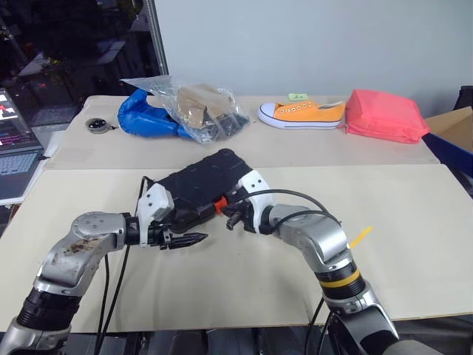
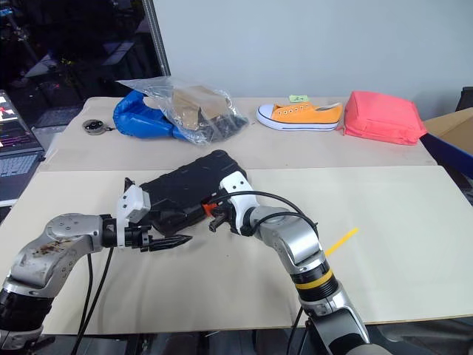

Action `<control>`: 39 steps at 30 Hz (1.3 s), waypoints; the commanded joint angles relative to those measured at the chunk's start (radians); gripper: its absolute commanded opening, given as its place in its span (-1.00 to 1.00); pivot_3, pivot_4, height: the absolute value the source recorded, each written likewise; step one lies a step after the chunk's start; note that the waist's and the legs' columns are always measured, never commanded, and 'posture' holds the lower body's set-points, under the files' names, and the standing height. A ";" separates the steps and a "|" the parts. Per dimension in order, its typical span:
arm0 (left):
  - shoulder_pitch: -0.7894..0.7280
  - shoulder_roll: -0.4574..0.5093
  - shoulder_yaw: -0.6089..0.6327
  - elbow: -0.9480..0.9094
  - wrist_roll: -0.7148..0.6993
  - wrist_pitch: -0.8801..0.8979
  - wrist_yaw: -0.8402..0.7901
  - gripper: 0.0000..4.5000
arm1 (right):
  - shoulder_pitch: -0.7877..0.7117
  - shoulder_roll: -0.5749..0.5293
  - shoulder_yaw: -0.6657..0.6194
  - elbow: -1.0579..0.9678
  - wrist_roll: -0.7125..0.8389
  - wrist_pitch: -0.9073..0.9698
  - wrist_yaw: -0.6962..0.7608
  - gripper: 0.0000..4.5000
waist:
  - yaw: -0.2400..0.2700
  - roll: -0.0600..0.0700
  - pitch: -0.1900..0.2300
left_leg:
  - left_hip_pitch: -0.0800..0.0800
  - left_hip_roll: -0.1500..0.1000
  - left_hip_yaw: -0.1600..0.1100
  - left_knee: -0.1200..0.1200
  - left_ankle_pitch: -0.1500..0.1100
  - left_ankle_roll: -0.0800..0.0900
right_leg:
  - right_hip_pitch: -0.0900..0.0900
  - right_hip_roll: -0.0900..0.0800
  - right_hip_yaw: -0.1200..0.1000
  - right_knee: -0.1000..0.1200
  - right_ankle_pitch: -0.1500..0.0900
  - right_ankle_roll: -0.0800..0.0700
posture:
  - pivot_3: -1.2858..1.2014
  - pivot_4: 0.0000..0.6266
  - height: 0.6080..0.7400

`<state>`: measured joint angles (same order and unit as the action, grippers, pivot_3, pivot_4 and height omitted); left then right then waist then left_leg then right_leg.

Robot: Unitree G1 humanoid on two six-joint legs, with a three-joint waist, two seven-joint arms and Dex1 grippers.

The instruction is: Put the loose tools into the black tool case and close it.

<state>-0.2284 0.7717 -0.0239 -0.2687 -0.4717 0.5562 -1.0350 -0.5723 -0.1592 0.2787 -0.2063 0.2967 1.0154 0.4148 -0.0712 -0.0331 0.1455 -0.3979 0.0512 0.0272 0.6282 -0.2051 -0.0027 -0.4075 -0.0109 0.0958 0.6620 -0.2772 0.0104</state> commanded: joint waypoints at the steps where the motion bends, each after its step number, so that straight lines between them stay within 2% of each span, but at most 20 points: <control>1: 0.006 0.003 0.005 -0.003 0.009 -0.002 0.010 0.56 | 0.030 -0.036 -0.051 -0.102 0.038 -0.038 0.042 -0.99 | 0.002 0.000 0.000 | 0.000 0.000 0.000 0.000 0.000 0.000 | 0.000 0.000 0.000 0.000 0.000 0.000 | 0.03 -0.52 1.00; 5: 0.008 -0.004 0.010 0.003 0.007 -0.007 0.017 0.56 | 0.051 -0.034 -0.074 -0.116 0.037 -0.104 0.040 -0.99 | -0.001 0.000 0.000 | -0.001 -0.001 0.000 0.000 0.000 0.000 | 0.000 -0.001 0.000 -0.001 0.000 -0.001 | 0.03 -0.52 1.00; 15: 0.026 -0.006 0.020 0.001 0.007 -0.012 0.034 0.56 | 0.050 0.041 -0.041 0.029 -0.016 -0.273 0.025 -0.99 | 0.000 0.000 0.000 | 0.000 0.000 0.000 0.000 0.000 0.000 | 0.000 0.000 0.001 0.000 0.000 0.000 | 0.03 -0.52 1.00; 39: 0.049 -0.014 0.040 -0.007 -0.004 0.015 0.069 0.56 | 0.057 -0.046 0.212 0.190 -0.261 -0.401 0.111 -0.99 | -0.006 0.000 -0.001 | 0.009 0.001 0.001 -0.001 0.000 0.000 | 0.005 0.002 0.003 0.001 -0.002 0.002 | 0.03 -0.52 1.00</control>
<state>-0.1812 0.7581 -0.0002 -0.2838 -0.4751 0.5557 -0.9835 -0.5449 -0.2039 0.4210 -0.0917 0.0579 0.6005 0.4920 -0.0773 -0.0331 0.1444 -0.3887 0.0518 0.0279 0.6269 -0.2052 -0.0027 -0.4025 -0.0092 0.0990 0.6632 -0.2790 0.0129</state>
